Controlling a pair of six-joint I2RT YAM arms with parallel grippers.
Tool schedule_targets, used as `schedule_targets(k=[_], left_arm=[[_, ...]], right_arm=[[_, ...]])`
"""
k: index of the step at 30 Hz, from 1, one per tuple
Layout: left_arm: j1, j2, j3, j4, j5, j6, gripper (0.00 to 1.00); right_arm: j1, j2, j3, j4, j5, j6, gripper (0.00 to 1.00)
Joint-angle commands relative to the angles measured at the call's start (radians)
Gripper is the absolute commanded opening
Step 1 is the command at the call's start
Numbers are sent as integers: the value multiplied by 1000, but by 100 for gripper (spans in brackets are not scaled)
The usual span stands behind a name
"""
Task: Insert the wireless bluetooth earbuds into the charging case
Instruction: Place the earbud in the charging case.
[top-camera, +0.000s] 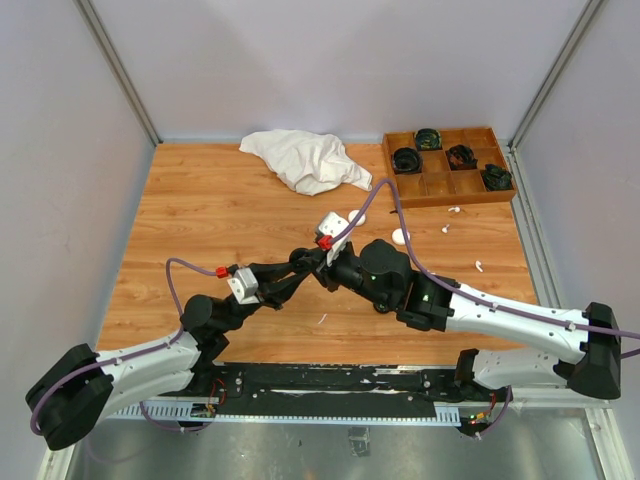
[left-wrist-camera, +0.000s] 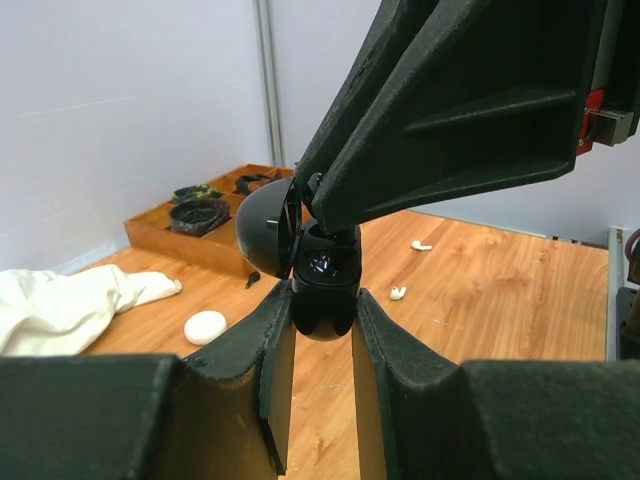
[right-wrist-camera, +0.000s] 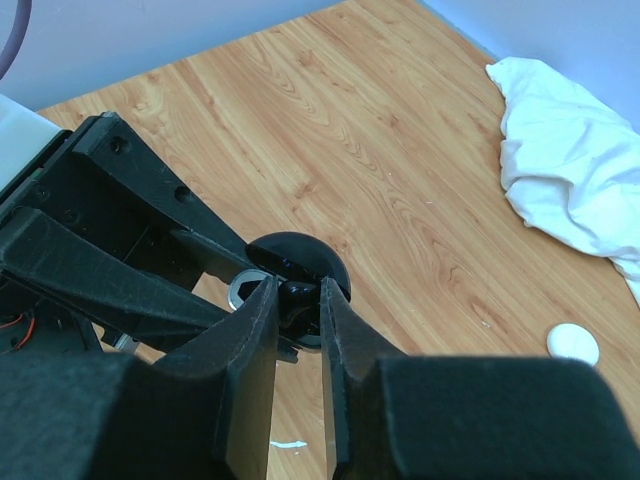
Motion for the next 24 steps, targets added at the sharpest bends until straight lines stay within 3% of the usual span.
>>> schedule_targets(k=[1, 6, 14, 24], left_arm=[[-1, -2, 9, 71, -24, -7, 1], [-1, 3, 6, 71, -34, -8, 1], [-1, 4, 0, 62, -45, -11, 1], [-1, 17, -17, 43, -94, -36, 1]], right_arm=[[23, 5, -2, 19, 42, -10, 22], [26, -2, -3, 16, 49, -13, 28], [26, -22, 6, -1, 76, -14, 46], [-15, -76, 44, -123, 108, -70, 56]])
